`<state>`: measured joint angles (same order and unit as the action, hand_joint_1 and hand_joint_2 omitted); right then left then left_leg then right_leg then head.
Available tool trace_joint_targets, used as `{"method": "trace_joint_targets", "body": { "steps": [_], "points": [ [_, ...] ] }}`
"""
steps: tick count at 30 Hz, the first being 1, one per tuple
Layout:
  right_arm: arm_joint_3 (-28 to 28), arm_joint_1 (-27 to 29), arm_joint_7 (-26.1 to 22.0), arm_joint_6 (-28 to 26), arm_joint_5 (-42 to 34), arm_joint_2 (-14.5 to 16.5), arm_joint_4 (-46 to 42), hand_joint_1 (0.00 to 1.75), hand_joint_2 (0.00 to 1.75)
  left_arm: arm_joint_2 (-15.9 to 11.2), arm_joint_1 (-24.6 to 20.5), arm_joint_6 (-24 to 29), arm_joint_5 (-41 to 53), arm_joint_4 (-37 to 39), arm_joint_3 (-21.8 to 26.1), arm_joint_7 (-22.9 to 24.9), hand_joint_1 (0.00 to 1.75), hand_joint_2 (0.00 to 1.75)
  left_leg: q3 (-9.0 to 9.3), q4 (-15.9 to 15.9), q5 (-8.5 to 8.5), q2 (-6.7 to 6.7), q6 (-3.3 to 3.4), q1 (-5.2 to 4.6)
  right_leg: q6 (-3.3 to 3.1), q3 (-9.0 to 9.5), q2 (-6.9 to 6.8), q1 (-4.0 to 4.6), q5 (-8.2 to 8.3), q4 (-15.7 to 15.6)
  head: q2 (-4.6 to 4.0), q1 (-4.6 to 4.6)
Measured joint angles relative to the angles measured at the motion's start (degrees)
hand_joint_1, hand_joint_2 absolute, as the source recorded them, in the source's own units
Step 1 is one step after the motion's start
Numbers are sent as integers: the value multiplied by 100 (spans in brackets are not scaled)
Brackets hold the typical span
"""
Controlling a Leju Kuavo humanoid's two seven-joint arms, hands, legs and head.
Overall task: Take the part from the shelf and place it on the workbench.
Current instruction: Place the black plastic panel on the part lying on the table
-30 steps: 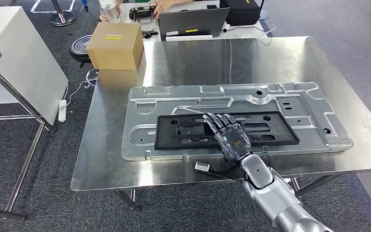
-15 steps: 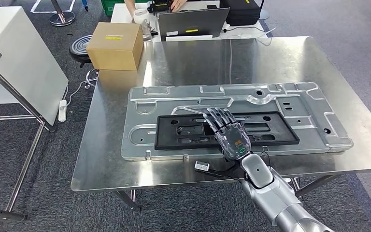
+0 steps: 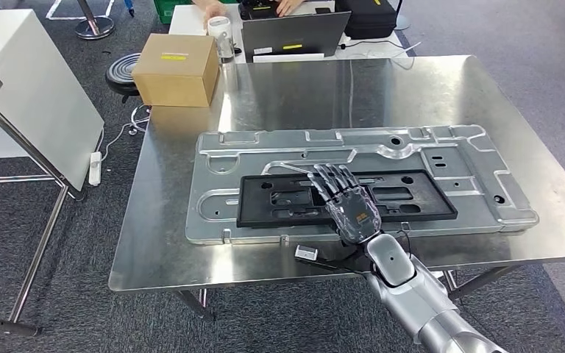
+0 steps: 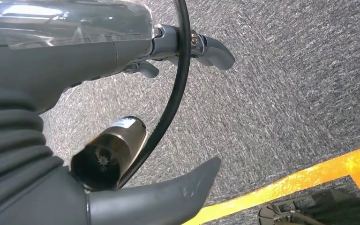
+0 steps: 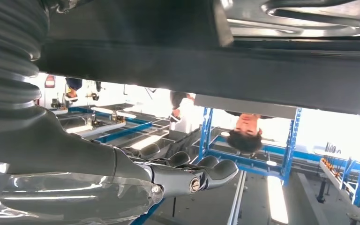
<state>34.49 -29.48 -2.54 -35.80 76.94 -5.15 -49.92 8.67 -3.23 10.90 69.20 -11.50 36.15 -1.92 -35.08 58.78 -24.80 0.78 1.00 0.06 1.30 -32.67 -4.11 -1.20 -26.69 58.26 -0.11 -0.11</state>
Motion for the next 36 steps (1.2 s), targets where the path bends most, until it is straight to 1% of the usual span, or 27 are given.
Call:
{"method": "trace_joint_targets", "body": {
  "steps": [2, 4, 6, 7, 8, 9, 10, 11, 13, 14, 15, 17, 18, 19, 20, 22, 23, 24, 25, 26, 28, 29, 30, 32, 33, 34, 36],
  "points": [
    [0, -2, -3, -1, 0, 19, -17, 0, 175, -1, 2, 1, 0, 0, 3, -1, 0, 0, 27, -58, 24, -10, 51, 12, 40, 21, 8, -3, -10, -7, 0, 1],
    [0, -4, -6, -3, -1, 26, -37, 0, 175, 0, -1, 2, 0, 0, 5, -2, 0, 0, 80, -150, 70, -22, 115, 51, 60, -59, 159, -6, -193, 219, 0, 4],
    [0, 17, -7, -4, -1, 23, -41, 0, 175, -1, -11, 3, 0, 0, 8, -3, 0, 0, 100, -182, 90, -37, 155, 67, 65, -359, 340, -16, -571, 874, 0, 8],
    [0, 38, -8, -4, -1, 20, -39, 0, 175, -1, -14, 3, 0, 0, 10, -3, 0, 0, 97, -177, 96, -49, 161, 66, 75, -534, 379, -19, -727, 1242, 0, 8],
    [0, 59, -8, -4, -1, 18, -38, 0, 175, -1, -12, 3, 0, 0, 14, -4, 0, 0, 96, -169, 98, -66, 160, 66, 86, -657, 393, -25, -788, 1490, 0, 9],
    [0, 72, -8, -5, -1, 15, -37, 0, 175, -1, -8, 3, 1, 0, 17, -4, 0, 0, 94, -156, 100, -86, 152, 68, 96, -685, 398, -35, -731, 1538, 0, 9],
    [0, 76, -8, -6, -2, 11, -37, 0, 175, 1, -4, 3, 3, 0, 21, -4, 0, 0, 91, -136, 97, -106, 137, 74, 104, -602, 398, -50, -570, 1360, 0, 9],
    [0, 73, -8, -8, -4, 9, -38, 0, 175, 3, -3, 6, 4, 0, 23, -4, 0, 0, 85, -106, 83, -127, 115, 83, 111, -425, 399, -68, -355, 1000, 0, 9],
    [0, 64, -8, -13, -11, 6, -41, 0, 175, 8, -8, 14, 8, 0, 27, -1, 0, 0, 53, -42, 57, -167, 40, 89, 101, -102, 435, -71, -86, 352, 0, 9],
    [0, 60, -8, -16, -15, 5, -42, 0, 175, 10, -11, 20, 12, 0, 28, 2, 0, 0, 37, -16, 55, -184, -3, 87, 80, -31, 452, -60, -47, 193, 0, 9],
    [0, 56, -8, -19, -20, 5, -44, 0, 175, 12, -11, 25, 16, 0, 30, 7, 0, 0, 20, -8, 68, -200, -46, 83, 50, -34, 469, -38, -57, 169, 0, 7],
    [0, 46, -8, -24, -26, 7, -48, 0, 175, 17, -3, 31, 24, 1, 31, 16, 0, 0, -8, -2, 91, -214, -128, 91, -37, -74, 453, -30, -12, 144, 0, 7],
    [0, 41, -8, -25, -27, 7, -50, 0, 175, 19, 1, 33, 27, 1, 32, 19, 0, 0, -42, 43, 34, -202, -162, 99, -92, -97, 438, -34, 19, 128, 0, 6],
    [0, 38, -8, -25, -27, 5, -51, 0, 175, 20, 4, 35, 29, 2, 32, 19, 0, 0, -100, 175, -102, -184, -189, 109, -150, -124, 418, -42, 58, 106, 0, 6],
    [0, 36, -7, -26, -28, 4, -51, 0, 175, 23, 4, 37, 32, 2, 33, 19, 0, 0, -191, 419, -315, -163, -207, 118, -200, -159, 398, -43, 96, 91, 0, 3],
    [0, 35, -6, -27, -32, 2, -51, 0, 175, 31, 2, 39, 36, 2, 32, 19, 0, 0, -416, 1137, -796, -134, -234, 121, -252, -252, 368, -13, 167, 90, 0, 2],
    [0, 35, -6, -30, -33, 2, -51, 0, 175, 34, 1, 39, 37, 2, 31, 19, 0, 0, -476, 1429, -932, -129, -243, 121, -259, -302, 354, 4, 204, 92, 0, 1],
    [0, 34, -6, -32, -33, 2, -51, 0, 175, 36, 0, 40, 37, 2, 31, 19, 0, 0, -449, 1553, -958, -125, -243, 121, -260, -351, 344, 18, 241, 96, 0, 1],
    [0, 32, -6, -35, -33, 2, -51, 0, 175, 36, 0, 40, 37, 2, 31, 19, 0, 0, -316, 1460, -877, -123, -235, 120, -254, -395, 336, 30, 277, 101, 0, 1],
    [0, 30, -6, -37, -33, 1, -51, 0, 175, 35, -2, 40, 37, 2, 32, 19, 0, 0, -86, 1172, -737, -120, -215, 118, -244, -435, 332, 37, 311, 106, 0, 0],
    [0, 26, -6, -38, -33, -1, -52, 0, 175, 34, -15, 40, 38, 2, 32, 18, 0, 0, 456, 370, -554, -107, -157, 96, -201, -498, 324, 47, 380, 122, 0, 2],
    [0, 25, -6, -39, -33, -2, -52, 0, 175, 35, -20, 39, 39, 2, 32, 17, 0, 0, 617, 91, -516, -103, -129, 76, -168, -516, 319, 49, 420, 122, 0, 4],
    [0, 26, -7, -39, -33, -3, -54, 0, 175, 36, -25, 38, 39, 2, 31, 16, 0, 0, 688, -62, -515, -102, -104, 52, -130, -529, 314, 47, 463, 119, 0, 4],
    [0, 28, -8, -39, -32, -5, -54, 0, 175, 41, -23, 33, 39, 3, 31, 14, 0, 0, 640, -110, -441, -107, -42, 36, -49, -541, 310, 41, 549, 82, 0, 6],
    [0, 28, -8, -39, -32, -10, -54, 0, 175, 47, -24, 30, 39, 3, 31, 10, 0, 0, 615, -137, -385, -97, 3, 46, -17, -564, 323, 35, 519, 96, 0, 7],
    [0, 27, -7, -39, -33, -18, -52, 0, 175, 51, -24, 27, 39, 4, 31, 6, 0, 0, 572, -164, -313, -87, 61, 59, 6, -610, 339, 34, 381, 189, 0, 12],
    [0, 29, -7, -39, -33, -34, -49, 0, 175, 58, -28, 25, 39, 4, 32, 0, 0, 0, 444, -190, -168, -68, 138, 70, 36, -769, 373, 24, -145, 682, 0, 16]
  ]
}}
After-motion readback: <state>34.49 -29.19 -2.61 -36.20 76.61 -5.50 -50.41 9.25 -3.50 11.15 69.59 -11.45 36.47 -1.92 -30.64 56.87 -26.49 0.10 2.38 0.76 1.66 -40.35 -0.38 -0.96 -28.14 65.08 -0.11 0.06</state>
